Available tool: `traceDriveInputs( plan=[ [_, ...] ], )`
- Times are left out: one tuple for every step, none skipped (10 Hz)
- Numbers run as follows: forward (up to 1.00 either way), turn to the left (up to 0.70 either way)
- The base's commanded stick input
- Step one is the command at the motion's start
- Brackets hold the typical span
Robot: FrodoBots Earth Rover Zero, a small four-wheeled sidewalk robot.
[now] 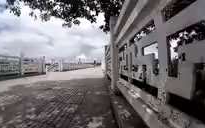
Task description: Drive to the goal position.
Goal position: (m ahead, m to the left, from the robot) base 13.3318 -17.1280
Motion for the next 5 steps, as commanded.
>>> traceDriveInputs(
  plan=[
    [0.45, 0.0],
    [0.45, 0.0],
    [0.45, 0.0],
    [0.45, 0.0],
    [0.45, 0.0]
  ],
)
